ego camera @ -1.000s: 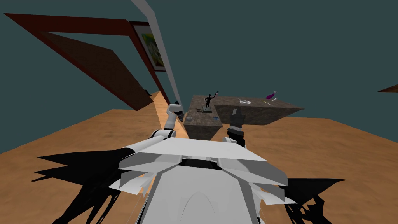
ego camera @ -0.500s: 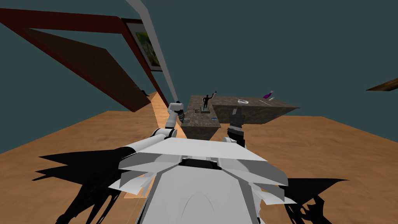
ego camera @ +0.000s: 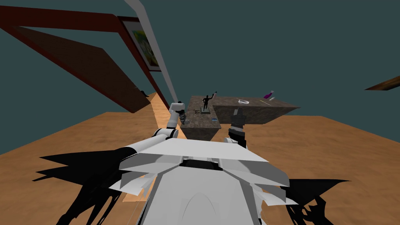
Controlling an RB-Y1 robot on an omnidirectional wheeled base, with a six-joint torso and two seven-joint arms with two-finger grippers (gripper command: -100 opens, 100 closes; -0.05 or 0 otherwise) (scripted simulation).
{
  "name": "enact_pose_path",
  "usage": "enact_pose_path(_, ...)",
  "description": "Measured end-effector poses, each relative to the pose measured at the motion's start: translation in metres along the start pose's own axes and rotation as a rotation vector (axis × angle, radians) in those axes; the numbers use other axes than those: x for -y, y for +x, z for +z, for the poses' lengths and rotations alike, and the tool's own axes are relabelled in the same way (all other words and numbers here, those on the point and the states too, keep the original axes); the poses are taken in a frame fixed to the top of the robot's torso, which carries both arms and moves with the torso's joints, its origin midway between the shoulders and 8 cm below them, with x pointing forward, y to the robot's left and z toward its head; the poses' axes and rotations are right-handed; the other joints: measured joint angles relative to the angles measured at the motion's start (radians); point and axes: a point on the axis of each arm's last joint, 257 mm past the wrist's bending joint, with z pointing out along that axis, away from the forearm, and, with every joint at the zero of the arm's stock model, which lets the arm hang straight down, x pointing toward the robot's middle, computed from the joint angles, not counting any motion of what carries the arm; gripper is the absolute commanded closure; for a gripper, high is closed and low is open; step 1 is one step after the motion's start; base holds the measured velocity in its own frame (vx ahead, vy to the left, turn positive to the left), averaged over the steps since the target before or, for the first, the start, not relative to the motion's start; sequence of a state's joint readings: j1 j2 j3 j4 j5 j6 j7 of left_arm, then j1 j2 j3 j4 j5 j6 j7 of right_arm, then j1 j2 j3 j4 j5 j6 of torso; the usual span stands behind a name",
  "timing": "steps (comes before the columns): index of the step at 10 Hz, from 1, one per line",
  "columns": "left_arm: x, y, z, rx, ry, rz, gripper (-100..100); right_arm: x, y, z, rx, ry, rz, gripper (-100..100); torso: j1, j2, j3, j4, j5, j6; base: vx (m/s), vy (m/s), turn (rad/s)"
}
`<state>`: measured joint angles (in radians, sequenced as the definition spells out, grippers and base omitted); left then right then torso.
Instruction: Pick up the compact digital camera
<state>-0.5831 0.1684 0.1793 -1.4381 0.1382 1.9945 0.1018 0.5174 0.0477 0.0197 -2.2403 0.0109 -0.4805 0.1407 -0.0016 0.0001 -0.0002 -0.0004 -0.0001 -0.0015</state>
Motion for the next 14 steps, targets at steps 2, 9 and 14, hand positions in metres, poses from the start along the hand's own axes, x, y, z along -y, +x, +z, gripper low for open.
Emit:
enact_pose_path(2,-0.001,-0.001,0.005,0.0,-0.002,0.0,-100,0.0,0.0,0.0,0.0,0.0,0.0,0,0.001,0.001,0.0,0.0,0.0,0.0,0.0,0.0,0.0)
enact_pose_path(9,0.0,0.0,0.02,-0.001,-0.001,0.001,100,0.0,0.0,0.0,0.0,0.0,0.0,0,0.001,0.0,0.0,0.0,0.0,0.0,0.0,0.0,0.0)
enact_pose_path(14,0.0,0.0,0.009,-0.001,0.002,0.0,100,0.0,0.0,0.0,0.0,0.0,0.0,0,0.0,0.0,0.001,0.001,0.0,0.0,0.0,0.0,0.0)
